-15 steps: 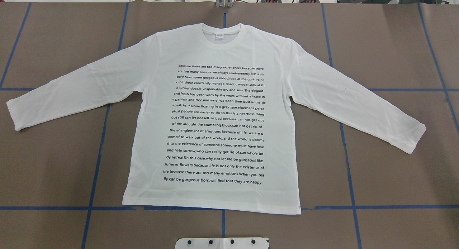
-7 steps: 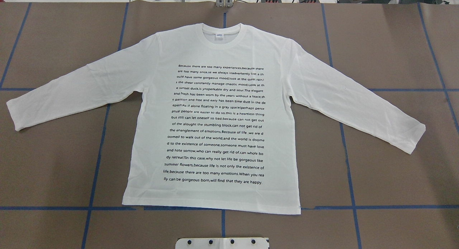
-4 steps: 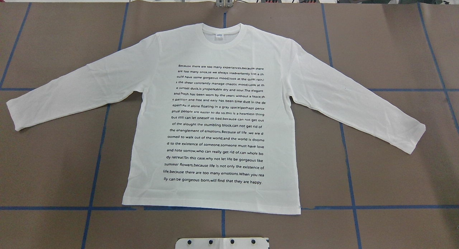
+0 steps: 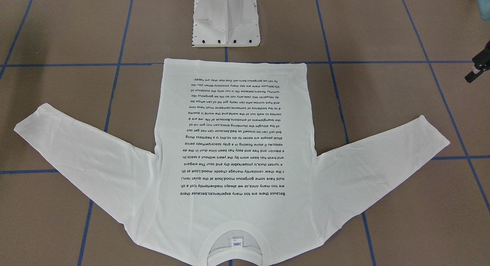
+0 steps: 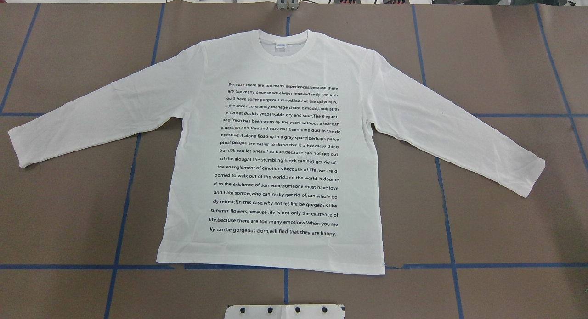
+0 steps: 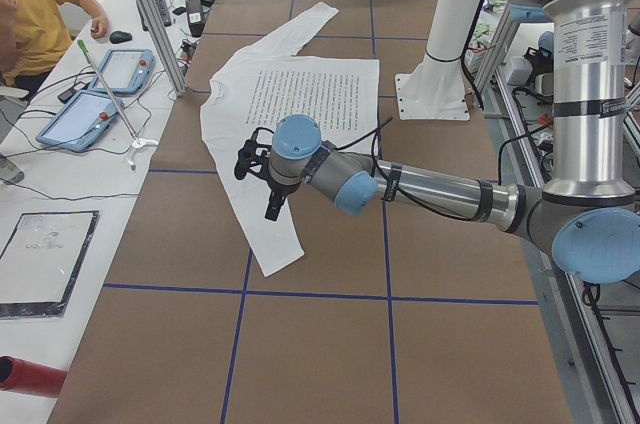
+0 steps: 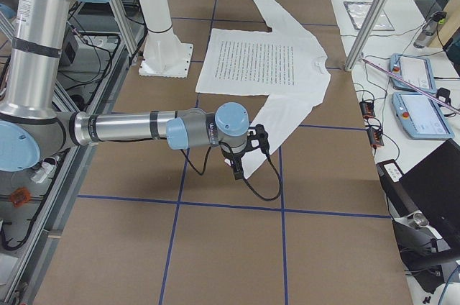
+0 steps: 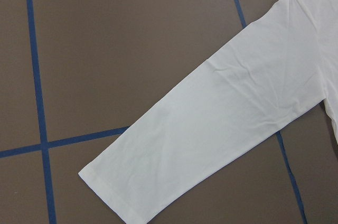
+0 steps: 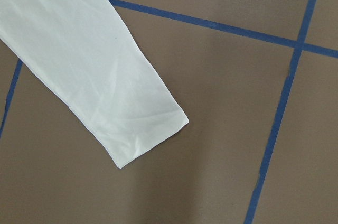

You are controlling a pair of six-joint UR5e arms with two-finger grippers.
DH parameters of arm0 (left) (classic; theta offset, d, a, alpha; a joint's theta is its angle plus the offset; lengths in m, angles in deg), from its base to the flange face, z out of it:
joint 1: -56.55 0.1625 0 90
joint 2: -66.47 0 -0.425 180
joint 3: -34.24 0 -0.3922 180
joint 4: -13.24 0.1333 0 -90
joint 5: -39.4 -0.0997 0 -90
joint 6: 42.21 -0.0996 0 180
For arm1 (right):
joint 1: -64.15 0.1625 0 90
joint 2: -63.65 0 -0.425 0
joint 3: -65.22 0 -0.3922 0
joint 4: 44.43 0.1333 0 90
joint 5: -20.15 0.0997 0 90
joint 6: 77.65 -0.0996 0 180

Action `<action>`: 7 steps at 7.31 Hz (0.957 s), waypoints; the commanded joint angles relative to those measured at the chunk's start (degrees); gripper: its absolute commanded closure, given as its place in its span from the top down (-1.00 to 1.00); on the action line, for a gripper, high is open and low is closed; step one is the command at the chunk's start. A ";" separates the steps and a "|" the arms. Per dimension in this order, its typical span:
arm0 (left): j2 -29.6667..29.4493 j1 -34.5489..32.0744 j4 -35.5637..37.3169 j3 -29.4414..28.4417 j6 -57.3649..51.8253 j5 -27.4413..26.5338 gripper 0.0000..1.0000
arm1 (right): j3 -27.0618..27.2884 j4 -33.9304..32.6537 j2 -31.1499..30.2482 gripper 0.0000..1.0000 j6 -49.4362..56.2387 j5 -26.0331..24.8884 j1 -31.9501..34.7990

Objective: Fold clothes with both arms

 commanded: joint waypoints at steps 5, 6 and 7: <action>0.07 0.01 -0.61 -0.56 0.07 -0.03 1.00 | -11.50 28.02 1.82 0.70 -37.09 -6.41 -12.57; 0.07 0.01 -0.61 -0.56 0.07 -0.03 1.00 | -12.12 30.03 2.09 0.67 -41.70 -6.76 -13.80; 0.07 0.01 -0.61 -0.56 0.07 -0.03 1.00 | -13.08 32.75 2.18 0.66 -46.88 -7.37 -14.16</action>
